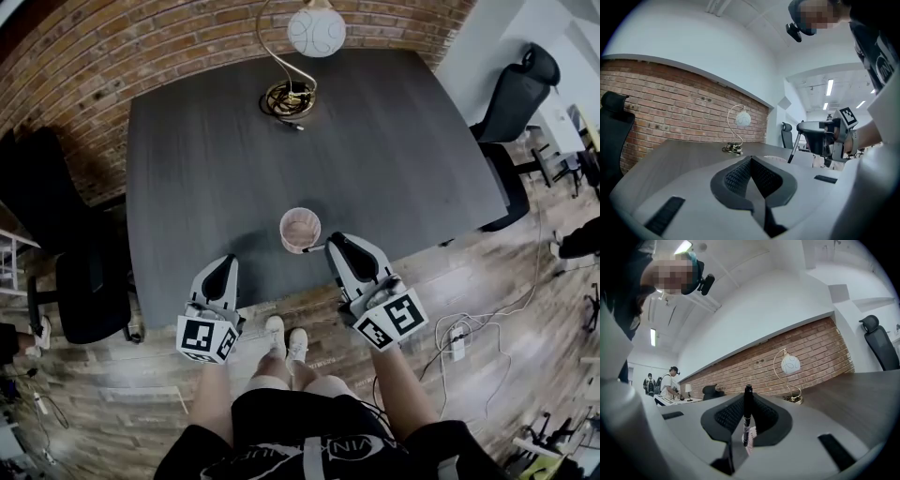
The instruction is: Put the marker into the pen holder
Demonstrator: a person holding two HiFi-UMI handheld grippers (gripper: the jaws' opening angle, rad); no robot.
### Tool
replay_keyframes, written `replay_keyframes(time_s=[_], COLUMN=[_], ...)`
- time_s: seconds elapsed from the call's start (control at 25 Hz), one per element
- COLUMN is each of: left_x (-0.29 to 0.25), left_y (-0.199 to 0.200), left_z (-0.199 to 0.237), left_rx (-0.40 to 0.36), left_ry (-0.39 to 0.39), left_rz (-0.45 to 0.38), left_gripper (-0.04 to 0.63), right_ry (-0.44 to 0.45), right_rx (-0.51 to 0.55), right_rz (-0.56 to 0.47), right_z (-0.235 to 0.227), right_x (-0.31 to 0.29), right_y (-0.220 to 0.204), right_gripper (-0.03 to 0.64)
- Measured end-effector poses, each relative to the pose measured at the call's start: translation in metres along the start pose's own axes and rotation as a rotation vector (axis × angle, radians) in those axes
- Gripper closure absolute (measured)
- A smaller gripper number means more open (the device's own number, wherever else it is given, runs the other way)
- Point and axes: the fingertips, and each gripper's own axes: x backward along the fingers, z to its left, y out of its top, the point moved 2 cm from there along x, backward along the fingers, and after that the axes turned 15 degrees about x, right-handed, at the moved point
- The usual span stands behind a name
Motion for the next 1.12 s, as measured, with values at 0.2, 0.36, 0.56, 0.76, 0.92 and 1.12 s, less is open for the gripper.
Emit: replay_keyframes(time_s=[0.2, 0.36, 0.56, 0.76, 0.92, 1.12], left_x=[-0.012, -0.026, -0.042, -0.052, -0.055, -0.058], left_y=[0.002, 0.003, -0.003, -0.007, -0.009, -0.011], left_z=[0.007, 0.015, 0.020, 0.024, 0.028, 0.030], left_rx=[-0.012, -0.012, -0.011, -0.006, 0.000, 0.009], left_ry=[-0.011, -0.008, -0.017, -0.031, -0.033, -0.037], left_rz=[0.016, 0.025, 0.044, 0.058, 0.064, 0.069], left_gripper=[0.583, 0.583, 0.583, 0.583, 0.583, 0.583], right_ry=[-0.018, -0.019, -0.007, 0.009, 0.019, 0.041], right_rx=[-0.013, -0.022, -0.022, -0.022, 0.019, 0.044], right_rz=[0.012, 0.045, 0.098, 0.148, 0.189, 0.218], right_z=[-0.009, -0.014, -0.013, -0.012, -0.008, -0.003], right_x=[-0.015, -0.030, -0.043, -0.055, -0.062, -0.066], right_y=[-0.008, -0.022, -0.043, -0.059, -0.068, -0.074], right_gripper=[0.560, 0.560, 0.560, 0.560, 0.560, 0.560])
